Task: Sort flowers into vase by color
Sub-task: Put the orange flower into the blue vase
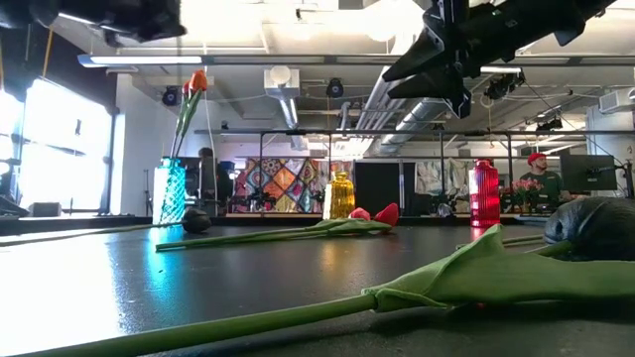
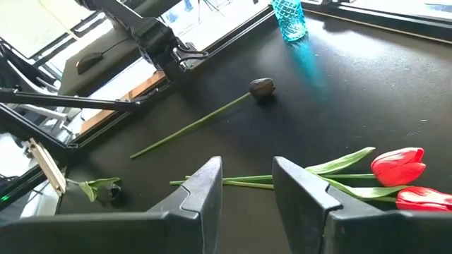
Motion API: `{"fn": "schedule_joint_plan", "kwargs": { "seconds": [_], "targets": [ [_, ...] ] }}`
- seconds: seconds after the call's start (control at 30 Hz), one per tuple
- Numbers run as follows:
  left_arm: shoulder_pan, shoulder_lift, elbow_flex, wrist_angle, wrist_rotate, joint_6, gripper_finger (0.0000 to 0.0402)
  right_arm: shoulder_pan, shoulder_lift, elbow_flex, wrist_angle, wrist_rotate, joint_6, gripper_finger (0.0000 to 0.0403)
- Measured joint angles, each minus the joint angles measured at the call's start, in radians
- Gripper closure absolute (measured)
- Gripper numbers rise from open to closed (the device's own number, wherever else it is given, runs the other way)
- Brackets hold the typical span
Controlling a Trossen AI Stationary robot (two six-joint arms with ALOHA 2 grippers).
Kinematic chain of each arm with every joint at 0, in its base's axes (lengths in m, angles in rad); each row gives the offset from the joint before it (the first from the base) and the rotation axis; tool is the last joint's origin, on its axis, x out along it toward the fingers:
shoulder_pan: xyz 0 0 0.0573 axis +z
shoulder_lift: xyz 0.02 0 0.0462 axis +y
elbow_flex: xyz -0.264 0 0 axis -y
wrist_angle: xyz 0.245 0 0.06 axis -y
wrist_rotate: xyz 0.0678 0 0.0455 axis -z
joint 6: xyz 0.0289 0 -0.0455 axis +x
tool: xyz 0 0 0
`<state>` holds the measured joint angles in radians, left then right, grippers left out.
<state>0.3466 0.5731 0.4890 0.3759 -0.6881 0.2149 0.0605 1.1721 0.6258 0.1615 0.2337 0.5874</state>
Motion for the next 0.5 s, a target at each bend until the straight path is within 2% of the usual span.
{"fn": "schedule_joint_plan", "kwargs": {
  "seconds": [0.1, 0.2, 0.5],
  "targets": [
    [0.037, -0.039, -0.018, 0.008, -0.053, 0.088, 0.0401, -0.002, 0.0, 0.0, 0.0, 0.0, 0.017, 0.0288],
    [0.103, -0.042, -0.034, 0.005, -0.048, 0.096, 0.0401, -0.012, 0.0, 0.0, 0.0, 0.0, 0.016, 0.0288],
    [0.316, 0.03, -0.114, 0.105, 0.119, -0.03, 0.0401, -0.06, 0.0, 0.0, 0.002, -0.008, 0.017, 0.0288]
  ]
}}
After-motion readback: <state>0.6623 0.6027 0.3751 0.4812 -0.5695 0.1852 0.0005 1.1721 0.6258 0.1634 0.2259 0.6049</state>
